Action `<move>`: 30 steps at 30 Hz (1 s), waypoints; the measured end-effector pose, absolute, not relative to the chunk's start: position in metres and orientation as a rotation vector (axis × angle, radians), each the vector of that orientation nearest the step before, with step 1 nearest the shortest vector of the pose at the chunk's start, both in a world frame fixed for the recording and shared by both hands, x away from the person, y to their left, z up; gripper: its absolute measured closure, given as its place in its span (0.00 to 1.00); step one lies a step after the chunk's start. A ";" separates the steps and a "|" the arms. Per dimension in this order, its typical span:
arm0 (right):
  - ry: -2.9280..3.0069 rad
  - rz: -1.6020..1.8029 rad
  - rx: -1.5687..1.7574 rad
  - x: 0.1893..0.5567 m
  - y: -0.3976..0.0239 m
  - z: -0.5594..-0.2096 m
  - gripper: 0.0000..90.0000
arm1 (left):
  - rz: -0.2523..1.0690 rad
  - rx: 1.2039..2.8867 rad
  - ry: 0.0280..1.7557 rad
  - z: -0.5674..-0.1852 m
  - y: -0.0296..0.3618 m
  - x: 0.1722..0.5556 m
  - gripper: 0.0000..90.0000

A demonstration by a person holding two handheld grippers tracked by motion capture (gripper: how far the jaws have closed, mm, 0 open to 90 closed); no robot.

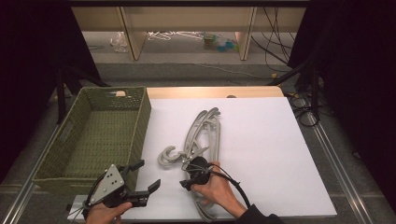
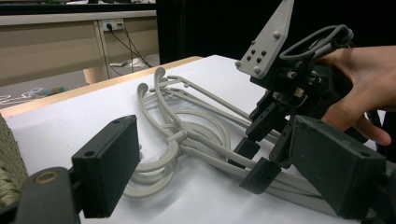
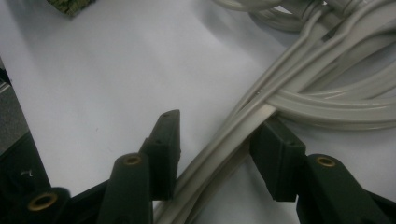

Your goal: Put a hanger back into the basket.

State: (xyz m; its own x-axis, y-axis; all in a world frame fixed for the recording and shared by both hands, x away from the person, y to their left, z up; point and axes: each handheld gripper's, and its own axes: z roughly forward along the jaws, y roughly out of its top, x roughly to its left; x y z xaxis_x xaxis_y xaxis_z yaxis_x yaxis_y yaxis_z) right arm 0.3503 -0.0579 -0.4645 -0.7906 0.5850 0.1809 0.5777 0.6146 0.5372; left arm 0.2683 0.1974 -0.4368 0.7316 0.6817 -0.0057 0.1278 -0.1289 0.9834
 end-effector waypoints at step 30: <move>2.748 1.190 1.149 0.351 -0.106 -0.431 0.77 | 0.538 1.639 0.674 -0.435 0.200 0.267 0.18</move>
State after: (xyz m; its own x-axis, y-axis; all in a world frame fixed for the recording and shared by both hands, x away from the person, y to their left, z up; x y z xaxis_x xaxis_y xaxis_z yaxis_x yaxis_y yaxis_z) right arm 0.3509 -0.1056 -0.4314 -0.7413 0.5890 0.3218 0.6377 0.4686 0.6114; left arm 0.2666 0.1996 -0.4354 0.7232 0.6903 -0.0213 0.1324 -0.1084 0.9853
